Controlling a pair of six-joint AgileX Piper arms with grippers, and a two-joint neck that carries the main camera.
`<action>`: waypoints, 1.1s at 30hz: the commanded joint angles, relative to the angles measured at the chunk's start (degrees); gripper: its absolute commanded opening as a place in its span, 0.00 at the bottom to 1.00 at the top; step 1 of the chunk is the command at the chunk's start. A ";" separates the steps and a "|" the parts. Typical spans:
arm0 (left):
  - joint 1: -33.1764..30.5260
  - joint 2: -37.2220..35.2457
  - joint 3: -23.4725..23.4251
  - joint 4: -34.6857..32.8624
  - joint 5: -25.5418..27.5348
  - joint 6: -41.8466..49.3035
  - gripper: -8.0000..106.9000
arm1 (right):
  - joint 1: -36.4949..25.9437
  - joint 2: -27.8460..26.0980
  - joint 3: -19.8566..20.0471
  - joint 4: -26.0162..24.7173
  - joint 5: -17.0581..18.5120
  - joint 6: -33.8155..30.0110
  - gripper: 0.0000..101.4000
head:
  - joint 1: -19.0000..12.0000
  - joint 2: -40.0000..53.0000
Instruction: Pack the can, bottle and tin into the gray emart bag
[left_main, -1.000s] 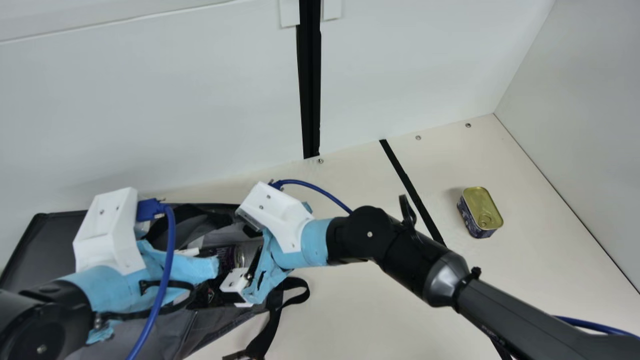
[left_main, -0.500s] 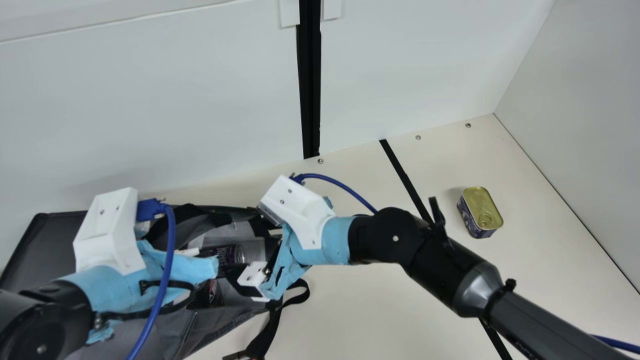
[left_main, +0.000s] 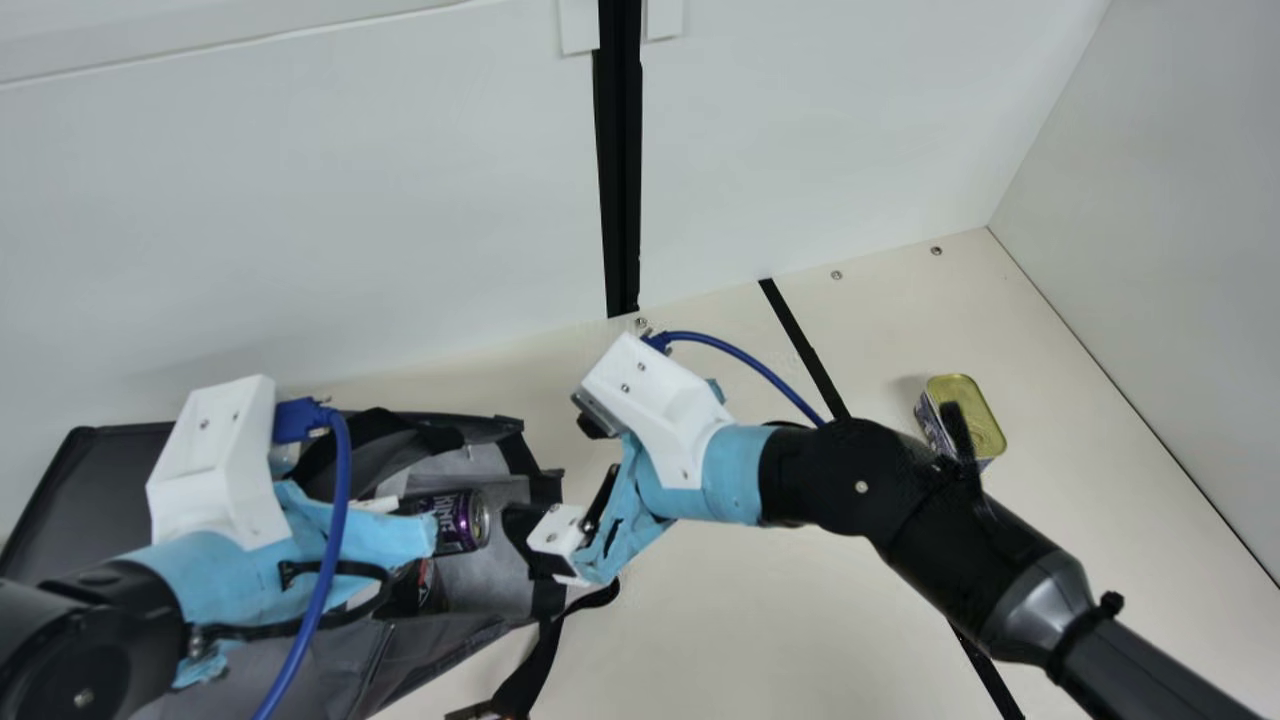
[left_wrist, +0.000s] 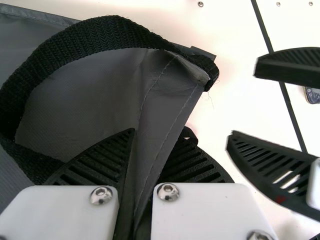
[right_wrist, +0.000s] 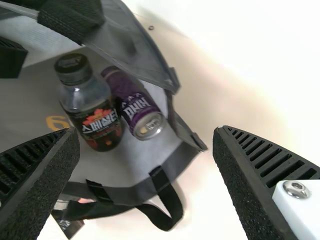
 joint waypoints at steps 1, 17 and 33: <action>0.00 0.00 0.00 0.00 0.00 0.00 0.16 | -0.58 -0.69 0.21 -0.57 -0.12 0.50 0.90 | -1.30 -0.05; 0.00 0.00 0.00 0.00 0.00 0.00 0.16 | -5.83 -6.81 1.90 -6.80 0.65 5.39 0.90 | -1.30 -0.05; 0.00 0.00 0.00 0.00 0.00 0.00 0.16 | -12.81 -12.35 3.19 -11.86 3.12 7.46 0.90 | -1.30 -0.05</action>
